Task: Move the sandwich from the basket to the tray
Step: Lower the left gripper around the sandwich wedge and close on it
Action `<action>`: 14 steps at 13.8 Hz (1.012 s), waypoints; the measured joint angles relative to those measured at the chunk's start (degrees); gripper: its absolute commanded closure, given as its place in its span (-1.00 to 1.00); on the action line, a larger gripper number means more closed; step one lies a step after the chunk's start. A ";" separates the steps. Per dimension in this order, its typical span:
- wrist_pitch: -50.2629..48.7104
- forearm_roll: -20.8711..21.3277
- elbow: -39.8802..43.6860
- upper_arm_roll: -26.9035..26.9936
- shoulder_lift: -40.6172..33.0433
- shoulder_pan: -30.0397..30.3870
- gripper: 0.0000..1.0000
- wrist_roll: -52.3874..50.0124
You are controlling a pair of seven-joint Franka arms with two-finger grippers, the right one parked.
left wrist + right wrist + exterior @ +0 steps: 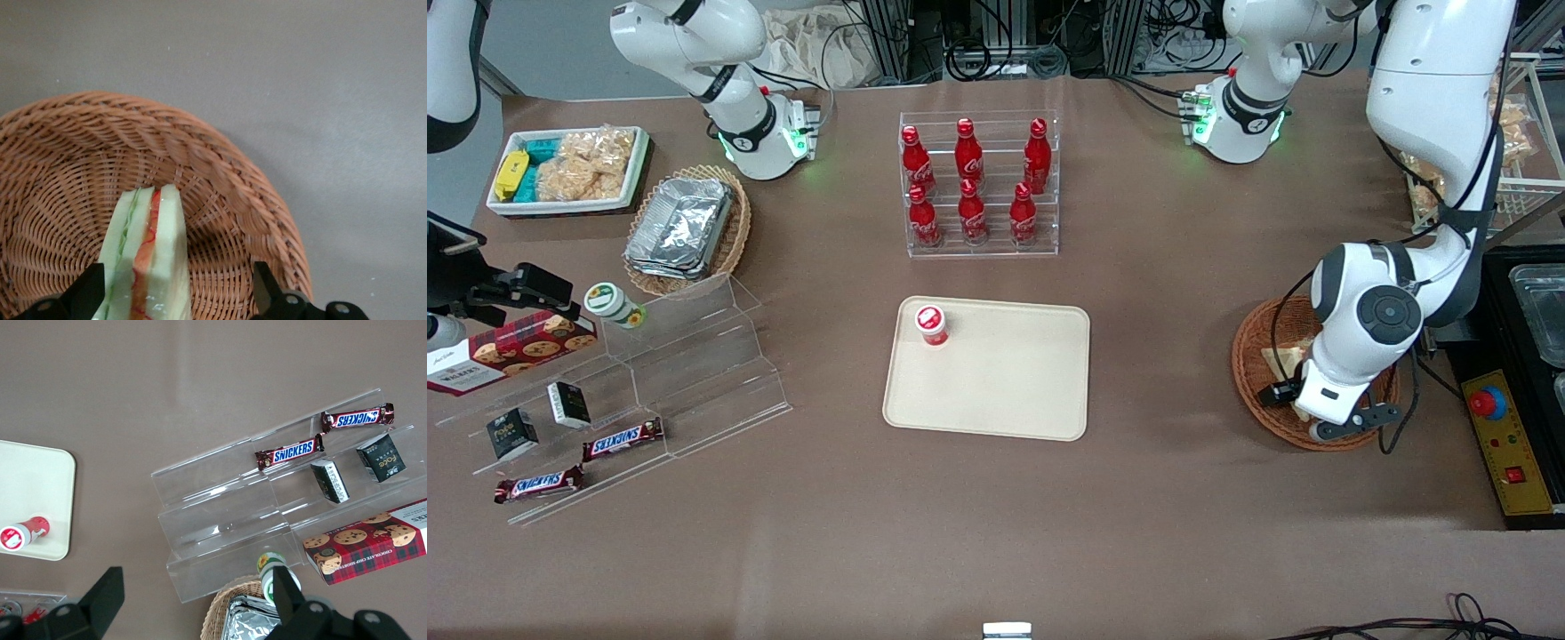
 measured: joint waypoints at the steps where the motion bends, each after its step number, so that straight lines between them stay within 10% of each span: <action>1: -0.31 0.10 -0.01 0.03 0.22 0.02 -1.00 0.23; 14: -5.84 -3.13 -1.26 0.80 -3.70 2.54 -1.00 3.97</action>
